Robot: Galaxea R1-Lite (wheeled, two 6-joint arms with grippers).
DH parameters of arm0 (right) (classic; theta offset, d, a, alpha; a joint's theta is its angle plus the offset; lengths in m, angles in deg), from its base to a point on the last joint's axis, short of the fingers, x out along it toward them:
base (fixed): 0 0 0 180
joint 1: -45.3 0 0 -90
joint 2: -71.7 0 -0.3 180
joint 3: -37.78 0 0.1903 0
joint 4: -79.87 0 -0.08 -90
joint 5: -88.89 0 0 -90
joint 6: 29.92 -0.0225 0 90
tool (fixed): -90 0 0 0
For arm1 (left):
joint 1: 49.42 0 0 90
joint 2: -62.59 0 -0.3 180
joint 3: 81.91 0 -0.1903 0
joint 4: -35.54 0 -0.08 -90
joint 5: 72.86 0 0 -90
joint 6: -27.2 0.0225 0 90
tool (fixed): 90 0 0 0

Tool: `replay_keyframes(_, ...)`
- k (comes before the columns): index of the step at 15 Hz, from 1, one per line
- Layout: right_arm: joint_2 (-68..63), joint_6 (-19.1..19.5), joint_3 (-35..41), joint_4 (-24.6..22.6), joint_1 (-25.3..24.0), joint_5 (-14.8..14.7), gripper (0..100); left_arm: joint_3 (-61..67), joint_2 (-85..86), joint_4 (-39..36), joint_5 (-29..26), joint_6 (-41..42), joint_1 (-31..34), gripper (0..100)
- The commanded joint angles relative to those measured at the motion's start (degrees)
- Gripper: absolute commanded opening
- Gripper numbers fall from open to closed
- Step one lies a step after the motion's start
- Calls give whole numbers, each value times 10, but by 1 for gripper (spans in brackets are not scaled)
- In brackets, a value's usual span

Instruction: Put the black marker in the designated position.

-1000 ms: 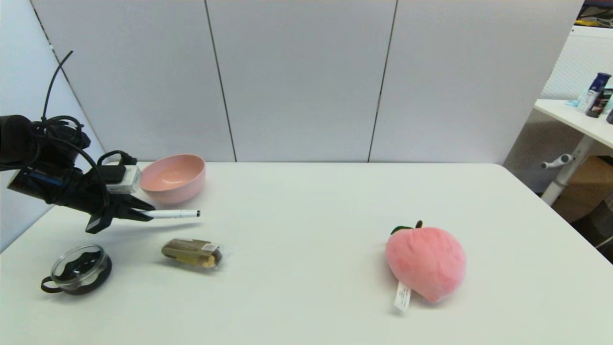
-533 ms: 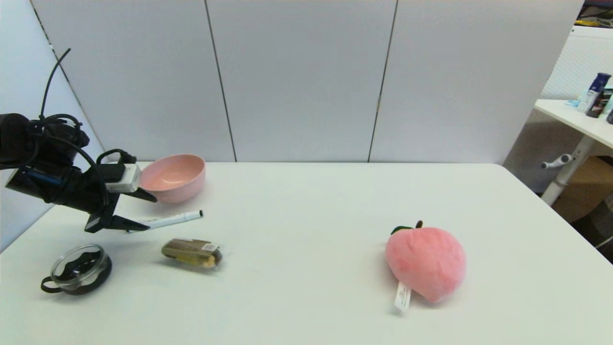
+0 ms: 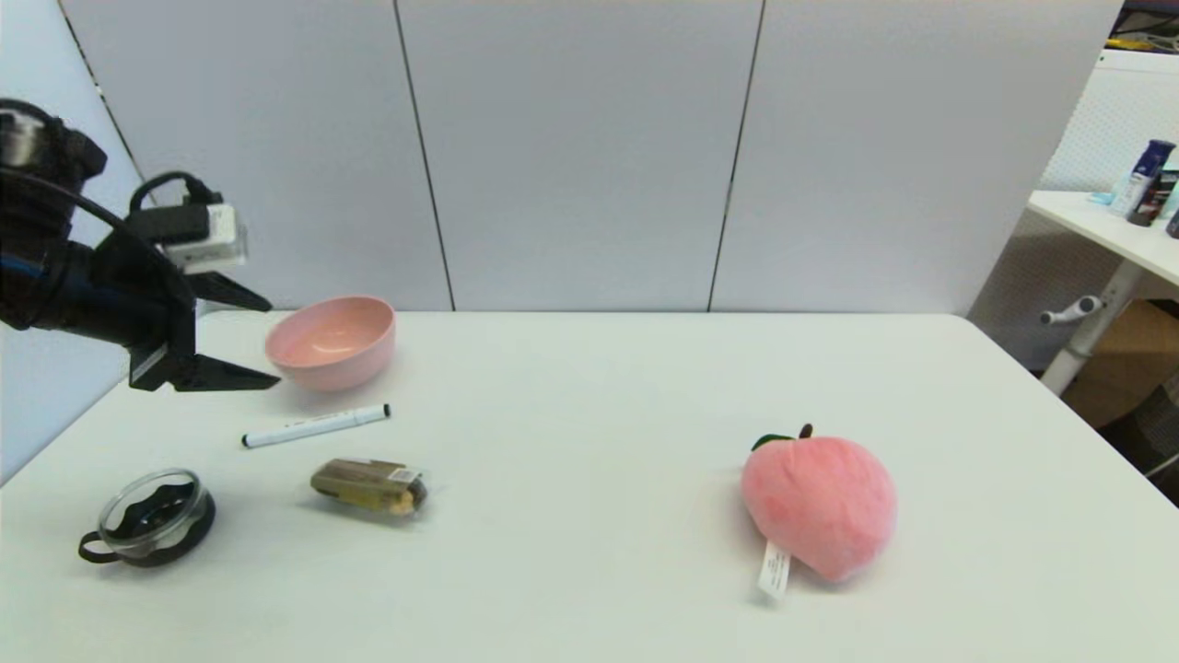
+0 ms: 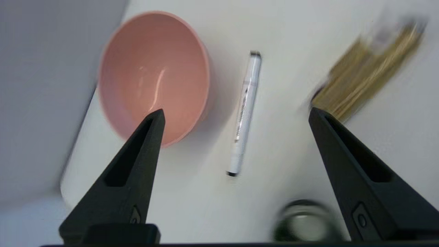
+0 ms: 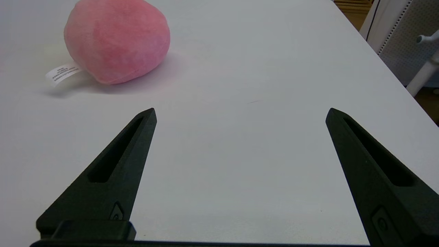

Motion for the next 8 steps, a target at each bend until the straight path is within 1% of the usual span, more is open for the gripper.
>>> replay_keyframes(1, -1, 0, 0, 0, 0, 0, 100, 98, 209, -140, 440, -657, -192, 100)
replay_keyframes(2, -1, 0, 0, 0, 0, 0, 100, 174, 252, -208, 480, -655, -195, 100)
replay_keyframes(3, -1, 0, 0, 0, 0, 0, 100, 236, 287, -252, 469, -648, -194, 100)
replay_keyframes(4, -1, 0, 0, 0, 0, 0, 100, 304, 333, -290, 434, -615, -190, 100)
replay_keyframes(5, -1, 0, 0, 0, 0, 0, 100, 353, 374, -310, 386, -573, -178, 100)
replay_keyframes(6, -1, 0, 0, 0, 0, 0, 100, 391, 410, -310, 328, -542, -168, 100)
replay_keyframes(7, -1, 0, 0, 0, 0, 0, 100, 428, 445, -310, 271, -532, -165, 100)
replay_keyframes(8, -1, 0, 0, 0, 0, 0, 100, 466, 476, -314, 240, -532, -158, 100)
